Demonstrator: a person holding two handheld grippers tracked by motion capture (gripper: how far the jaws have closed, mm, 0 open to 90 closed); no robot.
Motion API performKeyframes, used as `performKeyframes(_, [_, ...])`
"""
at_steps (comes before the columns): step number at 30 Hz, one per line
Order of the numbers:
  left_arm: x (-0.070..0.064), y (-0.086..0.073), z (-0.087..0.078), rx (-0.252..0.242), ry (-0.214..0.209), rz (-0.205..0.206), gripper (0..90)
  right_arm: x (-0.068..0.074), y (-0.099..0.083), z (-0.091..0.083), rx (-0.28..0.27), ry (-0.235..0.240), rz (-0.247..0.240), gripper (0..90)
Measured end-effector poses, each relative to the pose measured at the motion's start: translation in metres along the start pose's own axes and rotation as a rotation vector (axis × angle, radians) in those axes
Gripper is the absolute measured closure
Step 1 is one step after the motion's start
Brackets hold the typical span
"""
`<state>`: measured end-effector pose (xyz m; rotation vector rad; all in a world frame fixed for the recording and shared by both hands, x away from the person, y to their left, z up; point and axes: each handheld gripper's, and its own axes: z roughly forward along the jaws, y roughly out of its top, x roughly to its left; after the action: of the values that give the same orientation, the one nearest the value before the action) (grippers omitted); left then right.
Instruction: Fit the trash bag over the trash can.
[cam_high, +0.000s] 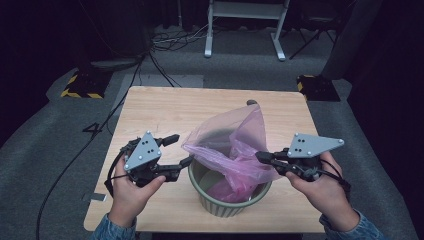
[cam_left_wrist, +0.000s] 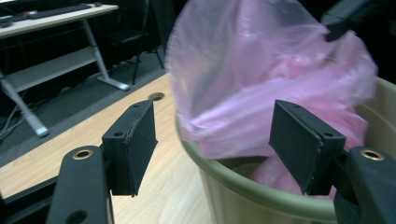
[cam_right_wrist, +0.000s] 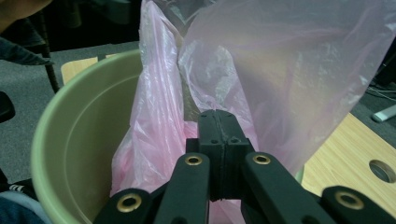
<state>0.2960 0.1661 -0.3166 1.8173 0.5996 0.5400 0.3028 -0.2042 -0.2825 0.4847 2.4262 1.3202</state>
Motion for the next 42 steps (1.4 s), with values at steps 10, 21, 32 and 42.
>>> performKeyframes(10, [0.012, 0.014, 0.014, 0.002, 0.041, -0.012, 31.9, 0.004, 0.004, 0.005, -0.003, 0.046, -0.013, 90.0])
performKeyframes(21, [0.019, 0.013, 0.031, 0.056, 0.006, -0.001, 64.3, 0.006, 0.008, 0.012, -0.017, 0.105, -0.025, 90.0])
performKeyframes(32, [0.019, 0.006, 0.018, 0.111, 0.05, 0.027, 89.9, -0.025, -0.003, -0.003, -0.031, -0.007, 0.055, 90.0])
performKeyframes(42, [0.023, -0.004, 0.015, 0.151, 0.076, 0.023, 89.9, -0.056, -0.028, -0.018, 0.009, -0.121, 0.146, 90.0])
